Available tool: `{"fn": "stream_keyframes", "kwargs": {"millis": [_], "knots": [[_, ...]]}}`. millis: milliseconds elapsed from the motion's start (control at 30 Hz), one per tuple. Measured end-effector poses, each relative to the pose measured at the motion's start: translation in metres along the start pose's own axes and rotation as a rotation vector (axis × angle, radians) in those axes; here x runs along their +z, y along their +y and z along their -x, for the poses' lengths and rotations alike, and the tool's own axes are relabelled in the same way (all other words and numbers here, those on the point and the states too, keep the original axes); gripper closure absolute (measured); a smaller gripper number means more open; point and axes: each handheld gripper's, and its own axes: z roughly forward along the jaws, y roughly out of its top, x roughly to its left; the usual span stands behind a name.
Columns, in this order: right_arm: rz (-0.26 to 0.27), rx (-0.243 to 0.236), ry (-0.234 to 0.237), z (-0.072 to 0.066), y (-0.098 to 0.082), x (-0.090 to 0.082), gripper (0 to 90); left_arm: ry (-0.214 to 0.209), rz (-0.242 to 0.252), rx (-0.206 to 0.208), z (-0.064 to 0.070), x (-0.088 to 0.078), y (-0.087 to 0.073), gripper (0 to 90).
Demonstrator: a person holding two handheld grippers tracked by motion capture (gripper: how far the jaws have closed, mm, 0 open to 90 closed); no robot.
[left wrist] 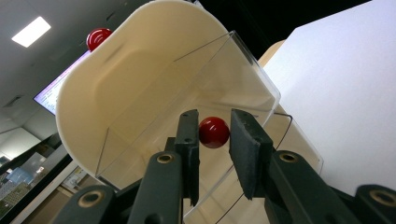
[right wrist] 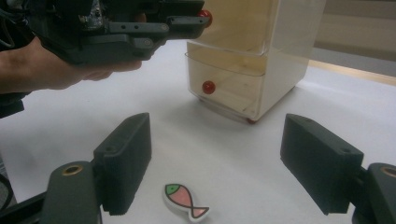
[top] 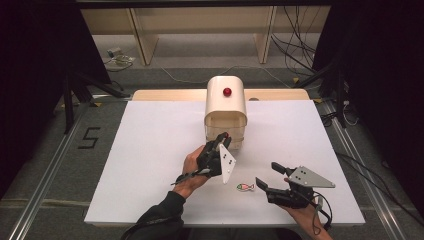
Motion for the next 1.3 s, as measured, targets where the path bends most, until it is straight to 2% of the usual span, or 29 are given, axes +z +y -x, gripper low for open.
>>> {"fn": "stream_keyframes", "kwargs": {"millis": [233, 400, 567, 700, 800, 900, 1000, 1133, 1300], "knots": [[0.0, -0.001, 0.0, 0.0, 0.0, 0.0, 25.4, -0.007, 0.009, -0.004, -0.001, -0.003, 0.003, 73.4], [0.0, -0.001, 0.0, 0.0, 0.0, 0.0, 25.4, -0.043, 0.02, 0.003, -0.001, -0.009, 0.007, 66.6], [-0.003, -0.003, 0.0, 0.0, 0.0, 0.0, 25.4, -0.082, 0.04, -0.031, -0.006, -0.014, 0.012, 61.6], [-0.002, -0.007, 0.001, -0.001, 0.0, 0.001, 25.4, -0.112, 0.047, -0.042, -0.011, -0.018, 0.016, 57.1], [-0.003, -0.005, 0.002, -0.001, 0.0, 0.001, 25.4, -0.144, 0.053, -0.082, -0.015, -0.019, 0.019, 53.4], [-0.004, -0.006, 0.001, -0.001, 0.0, 0.001, 25.4, -0.171, 0.056, -0.1, -0.021, -0.019, 0.021, 50.4], [0.001, -0.007, 0.004, 0.0, -0.001, 0.001, 25.4, -0.208, 0.055, -0.135, -0.027, -0.019, 0.021, 47.0], [-0.003, -0.006, 0.003, -0.001, 0.0, 0.001, 25.4, -0.235, 0.063, -0.176, -0.038, -0.018, 0.022, 45.5], [0.001, -0.006, 0.005, 0.0, -0.001, 0.001, 25.4, -0.269, 0.048, -0.231, -0.052, -0.016, 0.025, 42.0]]}}
